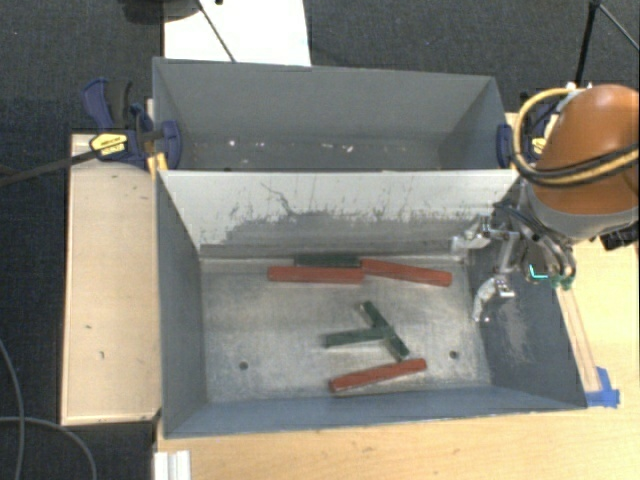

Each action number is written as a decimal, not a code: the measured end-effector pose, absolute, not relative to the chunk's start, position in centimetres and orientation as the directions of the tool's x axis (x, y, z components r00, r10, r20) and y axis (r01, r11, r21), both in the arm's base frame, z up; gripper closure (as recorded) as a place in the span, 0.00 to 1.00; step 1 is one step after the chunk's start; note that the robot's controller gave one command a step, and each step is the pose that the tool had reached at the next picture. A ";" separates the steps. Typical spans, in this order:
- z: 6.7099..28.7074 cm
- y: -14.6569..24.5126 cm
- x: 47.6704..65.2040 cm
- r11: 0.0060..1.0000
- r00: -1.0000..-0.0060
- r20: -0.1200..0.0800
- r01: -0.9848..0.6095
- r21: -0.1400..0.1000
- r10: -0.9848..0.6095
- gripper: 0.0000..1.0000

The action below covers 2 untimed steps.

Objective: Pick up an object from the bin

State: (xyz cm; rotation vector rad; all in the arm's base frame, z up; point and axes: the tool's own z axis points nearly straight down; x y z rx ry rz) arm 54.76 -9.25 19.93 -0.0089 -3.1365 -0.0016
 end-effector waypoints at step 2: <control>16.4 -7.9 55.9 1.000 -1.000 -0.012 0.017 -0.001 0.017 0.00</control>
Offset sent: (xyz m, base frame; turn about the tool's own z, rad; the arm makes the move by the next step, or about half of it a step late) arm 0.0240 0.0442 -0.1265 0.0404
